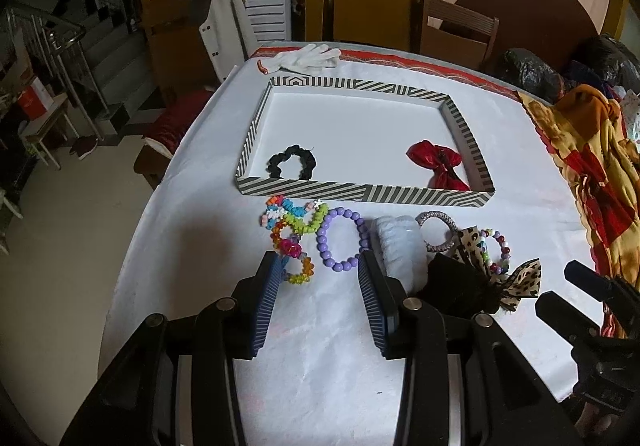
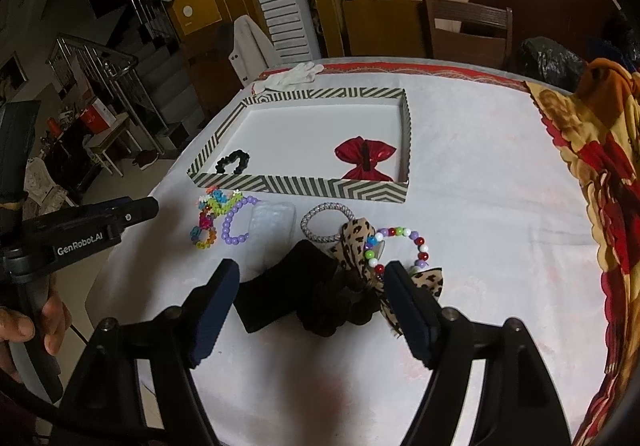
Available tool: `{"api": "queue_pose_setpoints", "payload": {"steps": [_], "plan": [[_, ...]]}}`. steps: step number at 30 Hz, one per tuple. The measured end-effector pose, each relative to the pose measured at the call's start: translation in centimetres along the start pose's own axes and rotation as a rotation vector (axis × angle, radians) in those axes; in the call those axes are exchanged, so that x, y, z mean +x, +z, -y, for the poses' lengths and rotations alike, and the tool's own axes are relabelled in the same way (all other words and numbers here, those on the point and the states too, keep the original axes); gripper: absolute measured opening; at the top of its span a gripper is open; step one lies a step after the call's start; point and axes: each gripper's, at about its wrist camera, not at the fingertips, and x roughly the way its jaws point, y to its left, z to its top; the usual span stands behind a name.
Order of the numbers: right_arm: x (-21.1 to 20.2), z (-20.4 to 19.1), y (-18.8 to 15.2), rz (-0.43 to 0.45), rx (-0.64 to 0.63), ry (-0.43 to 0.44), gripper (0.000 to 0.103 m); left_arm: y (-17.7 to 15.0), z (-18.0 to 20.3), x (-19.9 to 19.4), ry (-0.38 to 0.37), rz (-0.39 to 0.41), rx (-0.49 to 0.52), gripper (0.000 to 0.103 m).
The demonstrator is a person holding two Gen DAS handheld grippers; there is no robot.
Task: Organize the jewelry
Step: 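Withdraw both tools from the tray back toward the remaining jewelry, then grasp the multicolor bead bracelet with the left tool while the right grasps the white fluffy scrunchie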
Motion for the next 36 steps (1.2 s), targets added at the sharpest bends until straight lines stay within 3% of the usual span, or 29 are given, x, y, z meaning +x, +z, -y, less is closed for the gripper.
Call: {"api": "queue_pose_setpoints", "payload": {"steps": [9,25,36], "plan": [[0.3,0.4,-0.2,-0.010,0.009,0.004,0.078,-0.1,-0.1,0.5,-0.005,-0.013,-0.004,0.047],[2.1,1.5,-1.1,-0.073,0.040,0.026,0.078,-1.9,-4.5,2.5,-0.046,-0.088,-0.108,0.047],[4.2,-0.6,-0.2,-0.105,0.010,0.070,0.078,-1.5,-5.9,5.7,-0.121,-0.141,-0.169,0.047]]}}
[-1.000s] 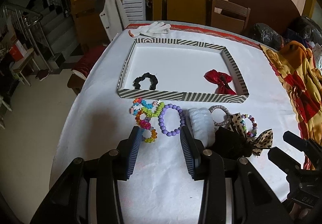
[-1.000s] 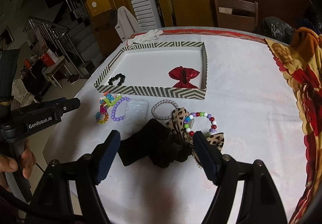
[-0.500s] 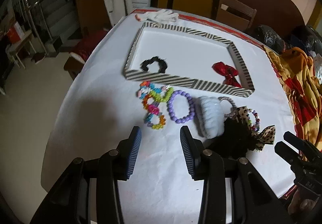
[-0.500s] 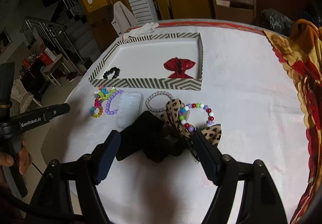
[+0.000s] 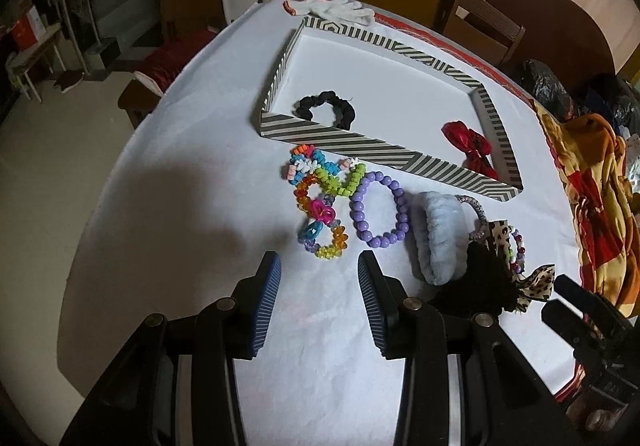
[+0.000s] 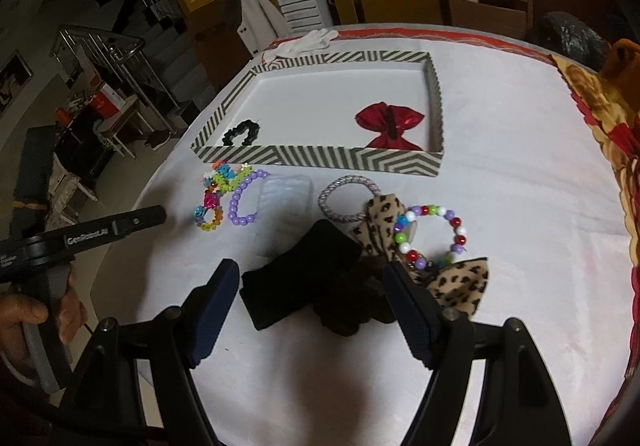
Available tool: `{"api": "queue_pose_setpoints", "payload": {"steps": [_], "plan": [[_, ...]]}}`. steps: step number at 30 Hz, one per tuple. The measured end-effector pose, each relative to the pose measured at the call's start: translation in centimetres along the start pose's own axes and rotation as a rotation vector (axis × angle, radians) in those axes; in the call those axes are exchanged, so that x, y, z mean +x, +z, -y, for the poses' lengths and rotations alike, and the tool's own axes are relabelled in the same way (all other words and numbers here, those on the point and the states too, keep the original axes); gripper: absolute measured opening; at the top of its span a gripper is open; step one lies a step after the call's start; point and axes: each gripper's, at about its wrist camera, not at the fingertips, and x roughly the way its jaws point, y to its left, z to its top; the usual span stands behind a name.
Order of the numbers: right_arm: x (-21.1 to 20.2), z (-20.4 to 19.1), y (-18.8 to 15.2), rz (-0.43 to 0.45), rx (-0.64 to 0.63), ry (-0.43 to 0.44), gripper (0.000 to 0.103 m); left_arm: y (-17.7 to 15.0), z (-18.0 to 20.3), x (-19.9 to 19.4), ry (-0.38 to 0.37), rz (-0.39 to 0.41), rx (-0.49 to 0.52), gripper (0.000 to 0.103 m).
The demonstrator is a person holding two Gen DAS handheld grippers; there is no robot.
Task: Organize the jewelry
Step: 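Grasp the multicolor bead bracelet with the left tool while the right grasps the white fluffy scrunchie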
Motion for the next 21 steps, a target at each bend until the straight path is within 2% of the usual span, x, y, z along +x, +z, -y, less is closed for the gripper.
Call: {"api": "queue_pose_setpoints", "payload": {"steps": [14,21], "plan": [[3.1,-2.0,1.3,-0.044,-0.026,0.009,0.078,3.9,-2.4,3.9,-0.034,-0.033,-0.058,0.047],[5.1,-2.9,2.5,-0.052,-0.036,0.020,0.078,5.4,-2.6,5.7,-0.029,-0.047,-0.042,0.047]]}}
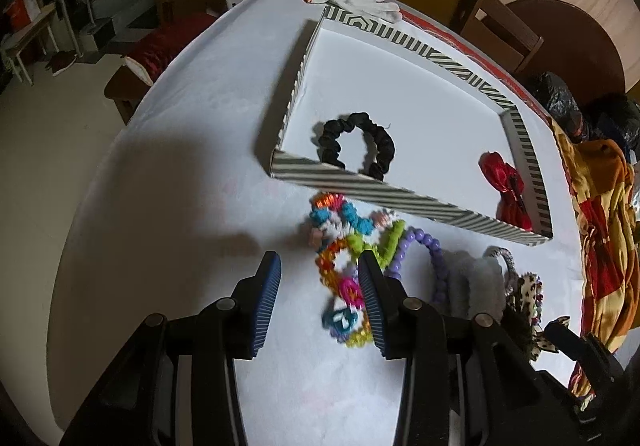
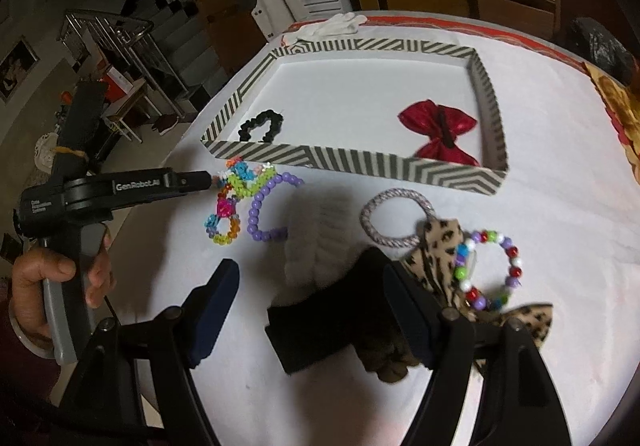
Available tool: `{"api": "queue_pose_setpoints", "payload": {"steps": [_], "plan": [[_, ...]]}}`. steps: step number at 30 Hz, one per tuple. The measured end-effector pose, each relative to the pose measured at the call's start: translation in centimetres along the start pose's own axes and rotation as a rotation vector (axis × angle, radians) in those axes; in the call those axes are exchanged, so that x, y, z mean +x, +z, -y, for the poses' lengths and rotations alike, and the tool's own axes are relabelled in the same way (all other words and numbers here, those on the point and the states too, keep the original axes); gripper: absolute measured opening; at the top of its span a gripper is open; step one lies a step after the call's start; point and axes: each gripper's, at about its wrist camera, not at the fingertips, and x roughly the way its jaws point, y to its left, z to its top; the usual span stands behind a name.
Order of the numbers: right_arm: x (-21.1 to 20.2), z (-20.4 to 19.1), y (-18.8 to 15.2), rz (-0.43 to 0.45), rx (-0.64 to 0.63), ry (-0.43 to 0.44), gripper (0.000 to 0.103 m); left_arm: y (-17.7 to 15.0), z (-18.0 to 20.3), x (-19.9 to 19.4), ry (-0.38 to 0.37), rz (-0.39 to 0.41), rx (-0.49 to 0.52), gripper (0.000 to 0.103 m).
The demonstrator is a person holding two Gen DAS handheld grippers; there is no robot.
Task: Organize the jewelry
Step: 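Grasp the multicolor bead bracelet with the left tool while the right grasps the white fluffy scrunchie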
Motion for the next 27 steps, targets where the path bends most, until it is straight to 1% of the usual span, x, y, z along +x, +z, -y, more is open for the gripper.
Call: {"api": "queue_pose_setpoints", "payload": {"steps": [6,12,14,15,16,19,21,22,24,25,26,27], "plan": [[2.0,-0.5,1.0,-0.021,0.007,0.008,0.078,0.9,0.3,1.4,-0.009,-0.019,0.032,0.047],[4.0,-0.5,1.6,-0.044,0.006,0.004,0.078,1.5,0.3,2.6,-0.052,-0.043,0.043,0.047],[4.4,-0.4,1.8,-0.050,0.010,0.004,0.078,1.6,0.5,2.7,-0.075,-0.039,0.048,0.042],[4.7,-0.3,1.9,-0.055,0.012,0.004,0.078,1.7,0.6,2.8,-0.078,-0.041,0.050,0.033],[5.0,-0.2,2.0,-0.059,0.015,0.003,0.078,1.7,0.6,2.9,-0.075,-0.044,0.051,0.027],[5.8,0.0,2.0,-0.073,0.022,0.009,0.078,1.7,0.5,3.0,-0.082,-0.051,0.054,0.019],[6.3,0.0,2.0,-0.083,0.022,0.008,0.077,1.7,0.5,3.0,-0.077,-0.047,0.059,0.019],[6.5,0.0,2.0,-0.086,0.020,0.006,0.075,1.7,0.4,2.8,-0.075,-0.043,0.059,0.018],[6.9,0.1,1.8,-0.091,0.022,0.013,0.063,1.7,0.3,2.4,-0.075,-0.029,0.054,0.018],[7.0,0.2,1.8,-0.096,0.028,0.017,0.051,1.7,0.2,2.1,-0.077,-0.024,0.054,0.018],[7.2,0.5,1.7,-0.100,0.040,0.015,0.043,1.7,0.2,1.9,-0.080,-0.020,0.055,0.018],[7.2,0.7,1.7,-0.098,0.049,0.018,0.042,1.7,0.2,1.6,-0.080,-0.015,0.058,0.018]]}}
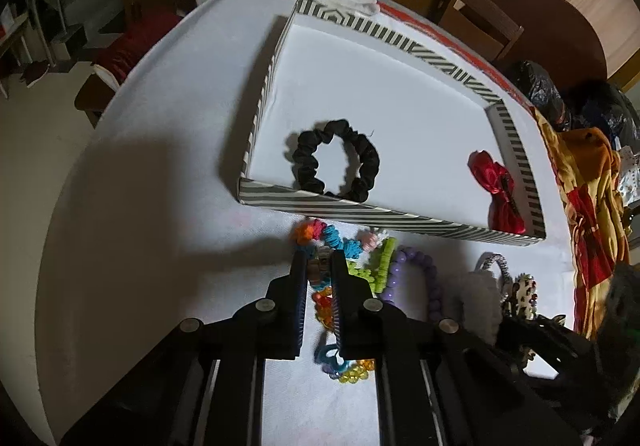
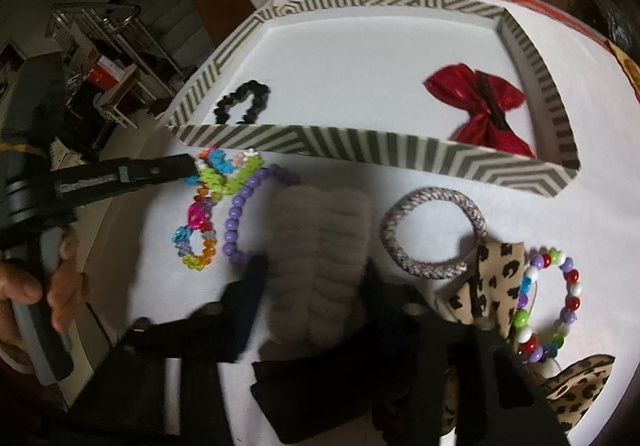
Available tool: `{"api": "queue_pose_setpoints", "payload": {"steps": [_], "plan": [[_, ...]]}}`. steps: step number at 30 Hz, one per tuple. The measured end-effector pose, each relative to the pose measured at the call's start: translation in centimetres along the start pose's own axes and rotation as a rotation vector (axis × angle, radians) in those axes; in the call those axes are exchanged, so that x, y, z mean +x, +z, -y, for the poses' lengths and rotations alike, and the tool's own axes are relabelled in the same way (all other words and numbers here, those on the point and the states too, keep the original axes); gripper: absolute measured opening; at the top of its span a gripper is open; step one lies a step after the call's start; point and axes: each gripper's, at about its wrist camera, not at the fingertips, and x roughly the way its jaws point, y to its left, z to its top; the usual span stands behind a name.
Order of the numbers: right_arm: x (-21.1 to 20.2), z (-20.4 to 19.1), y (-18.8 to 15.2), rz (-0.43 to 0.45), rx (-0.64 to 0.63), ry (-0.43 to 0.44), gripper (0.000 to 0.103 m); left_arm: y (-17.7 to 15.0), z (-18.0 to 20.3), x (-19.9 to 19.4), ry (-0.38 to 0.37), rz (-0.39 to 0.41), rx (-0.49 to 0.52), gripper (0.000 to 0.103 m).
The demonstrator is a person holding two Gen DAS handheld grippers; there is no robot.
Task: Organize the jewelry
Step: 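Grasp the multicolor bead bracelet with the left tool while the right grasps the white fluffy scrunchie, then carry the bracelet and white scrunchie into the tray and open both tools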
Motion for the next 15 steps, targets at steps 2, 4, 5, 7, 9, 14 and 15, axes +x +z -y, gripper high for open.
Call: {"api": "queue_pose_setpoints", "payload": {"steps": [2,4,5,7,9,14,15], "plan": [[-0.3,0.4,0.0,0.014,0.012,0.025,0.035,0.0,0.0,-0.6,0.000,0.009,0.000,0.018],[-0.7,0.4,0.0,0.025,-0.001,0.027,0.030,0.0,-0.1,-1.4,-0.009,0.020,-0.010,0.018],[-1.0,0.2,0.0,0.033,-0.013,0.027,0.027,0.0,-0.2,-1.9,-0.011,0.026,-0.016,0.018],[-1.8,0.0,0.0,0.054,-0.026,0.040,0.025,0.1,-0.2,-2.6,-0.009,0.035,-0.021,0.018],[-2.5,-0.2,0.1,0.073,-0.031,0.049,0.025,0.2,-0.1,-3.6,-0.010,0.046,-0.020,0.018],[-4.5,-0.5,0.4,0.104,-0.036,0.072,0.025,0.5,0.1,-5.6,-0.021,0.076,-0.034,0.018],[-5.0,-0.4,0.3,0.112,-0.034,0.077,0.025,0.6,0.2,-6.2,-0.016,0.087,-0.037,0.018]]}}
